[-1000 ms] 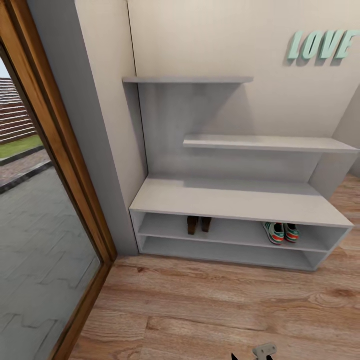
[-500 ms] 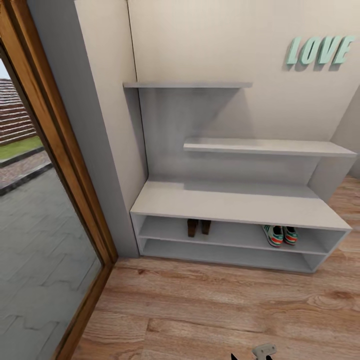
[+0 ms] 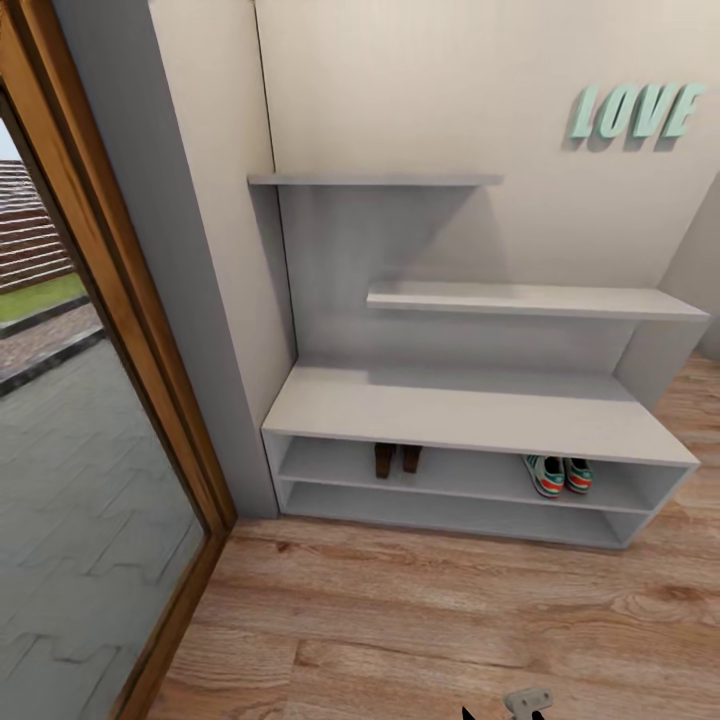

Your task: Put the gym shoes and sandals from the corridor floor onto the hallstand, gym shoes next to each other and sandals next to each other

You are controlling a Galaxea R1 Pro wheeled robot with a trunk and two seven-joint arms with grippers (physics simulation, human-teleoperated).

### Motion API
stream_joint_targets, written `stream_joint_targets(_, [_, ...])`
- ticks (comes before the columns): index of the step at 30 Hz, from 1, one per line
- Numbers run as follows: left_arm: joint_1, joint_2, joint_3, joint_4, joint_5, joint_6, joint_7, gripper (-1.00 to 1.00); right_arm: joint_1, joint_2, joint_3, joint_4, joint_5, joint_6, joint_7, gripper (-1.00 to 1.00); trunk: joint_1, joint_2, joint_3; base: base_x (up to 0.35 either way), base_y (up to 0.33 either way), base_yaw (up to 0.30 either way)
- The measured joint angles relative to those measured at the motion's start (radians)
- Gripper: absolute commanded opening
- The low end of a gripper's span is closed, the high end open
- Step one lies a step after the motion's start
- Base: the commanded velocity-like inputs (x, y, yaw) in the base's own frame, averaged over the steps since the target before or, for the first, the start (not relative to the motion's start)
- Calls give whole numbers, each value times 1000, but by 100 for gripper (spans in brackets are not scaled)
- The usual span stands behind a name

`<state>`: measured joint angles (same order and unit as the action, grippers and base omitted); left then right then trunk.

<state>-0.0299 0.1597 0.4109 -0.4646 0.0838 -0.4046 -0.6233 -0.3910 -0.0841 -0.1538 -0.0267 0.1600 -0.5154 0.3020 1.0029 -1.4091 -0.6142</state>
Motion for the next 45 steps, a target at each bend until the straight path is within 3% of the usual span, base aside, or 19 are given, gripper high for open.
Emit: stream_joint_targets(45, [0, -1, 0, 0, 0, 0, 0, 100, 0, 1, 0, 0, 0, 3, 0, 100, -173, 315, 141, 0, 0, 0])
